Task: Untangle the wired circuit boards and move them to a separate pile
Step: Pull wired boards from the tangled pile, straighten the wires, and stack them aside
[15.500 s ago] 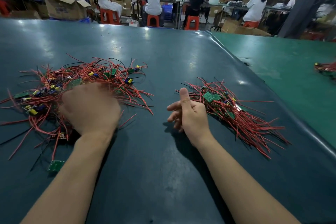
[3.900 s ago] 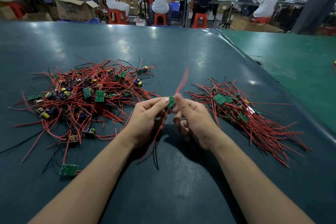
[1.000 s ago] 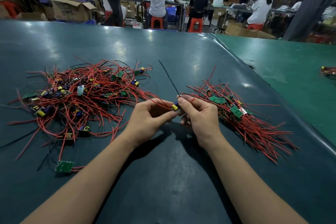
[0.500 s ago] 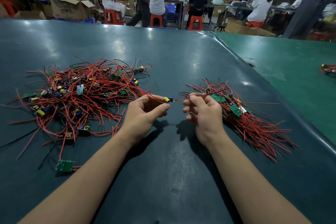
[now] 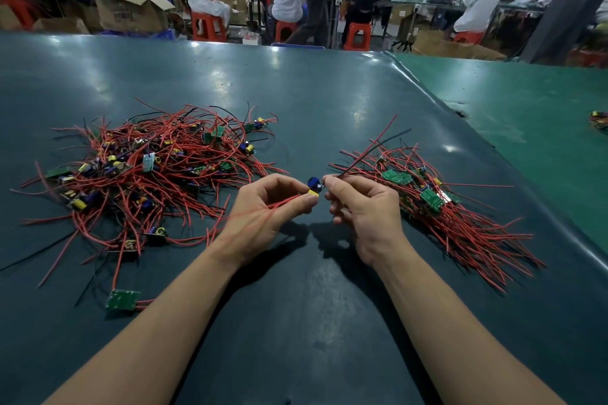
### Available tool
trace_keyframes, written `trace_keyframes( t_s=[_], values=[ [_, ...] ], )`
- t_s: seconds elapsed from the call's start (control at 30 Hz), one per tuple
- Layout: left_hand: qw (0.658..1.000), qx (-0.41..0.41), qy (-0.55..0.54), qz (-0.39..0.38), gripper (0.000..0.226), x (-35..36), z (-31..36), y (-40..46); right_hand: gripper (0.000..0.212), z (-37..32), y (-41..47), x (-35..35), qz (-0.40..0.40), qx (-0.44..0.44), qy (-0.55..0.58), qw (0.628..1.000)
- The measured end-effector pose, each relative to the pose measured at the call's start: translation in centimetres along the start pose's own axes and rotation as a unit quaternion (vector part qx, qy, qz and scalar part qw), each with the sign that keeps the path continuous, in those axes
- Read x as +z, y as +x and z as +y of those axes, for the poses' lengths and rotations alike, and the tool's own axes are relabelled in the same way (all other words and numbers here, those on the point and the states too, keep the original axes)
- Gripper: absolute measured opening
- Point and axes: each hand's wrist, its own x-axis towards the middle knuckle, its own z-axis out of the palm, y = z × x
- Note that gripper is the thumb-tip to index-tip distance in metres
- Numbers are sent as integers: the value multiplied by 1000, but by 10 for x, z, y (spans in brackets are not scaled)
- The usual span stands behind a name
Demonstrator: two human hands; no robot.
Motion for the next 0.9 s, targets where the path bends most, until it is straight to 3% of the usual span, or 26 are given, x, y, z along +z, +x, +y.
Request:
trace_keyframes(
  t_s=[0.3, 0.47, 0.57, 0.67, 0.77, 0.83, 0.9],
  values=[
    [997, -46, -55, -23, 20, -8, -7, 6, 18, -11, 20, -22, 182, -43, 103, 977],
    [994, -44, -92, -25, 18, -9, -10, 6, 16, -12, 23, -27, 215, -119, 81, 966],
    [985, -50, -166, -13, 15, -12, -10, 8, 12, -11, 21, -26, 189, -137, 73, 970],
    [971, -59, -230, -5, 17, -14, -12, 10, 16, -9, 17, -24, 128, -53, 73, 988],
    [973, -55, -222, -5, 14, -12, -11, 9, 25, -4, 8, -16, -1, 21, 4, 1000],
    [981, -45, -191, -14, 15, -10, -10, 7, 17, 2, 1, -7, -75, 52, -40, 995],
    [987, -36, -158, -24, 15, -9, -10, 6, 7, 5, -2, 0, -90, 50, -38, 994]
  ],
)
